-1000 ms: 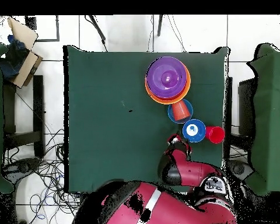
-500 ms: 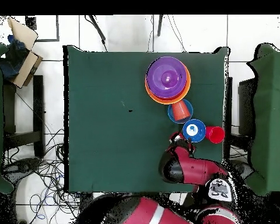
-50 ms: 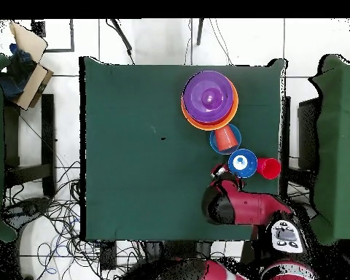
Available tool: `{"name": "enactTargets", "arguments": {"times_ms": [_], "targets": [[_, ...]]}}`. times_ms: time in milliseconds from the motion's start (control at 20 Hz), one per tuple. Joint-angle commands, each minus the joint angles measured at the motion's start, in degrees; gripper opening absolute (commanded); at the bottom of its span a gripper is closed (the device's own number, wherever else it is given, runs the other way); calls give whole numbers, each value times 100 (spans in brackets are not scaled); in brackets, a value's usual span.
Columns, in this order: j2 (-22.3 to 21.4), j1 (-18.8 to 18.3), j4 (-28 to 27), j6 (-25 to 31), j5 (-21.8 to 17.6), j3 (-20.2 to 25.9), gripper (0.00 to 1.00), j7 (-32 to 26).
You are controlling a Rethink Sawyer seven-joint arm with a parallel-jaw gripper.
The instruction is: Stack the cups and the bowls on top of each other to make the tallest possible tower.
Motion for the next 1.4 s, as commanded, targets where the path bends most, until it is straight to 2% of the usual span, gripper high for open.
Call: {"name": "enactTargets", "arguments": {"times_ms": [50,300,650,850,1100,1300,1400], "targets": [[186,-577,-125,539,-744,1620,100,-646],[92,-922,-78,1021,-1109,1972,100,-1057],[-52,-1931,-117,2152,-1608,2979,100,-2321],[-10,-2235,-178,2420,-1781,3281,100,-2543],[56,-2211,-192,2559,-1889,3299,100,-2438],[111,-2155,-148,2815,-1833,3174,100,-2439],[140,-1971,-175,2812,-1859,2989,100,-2286]]}}
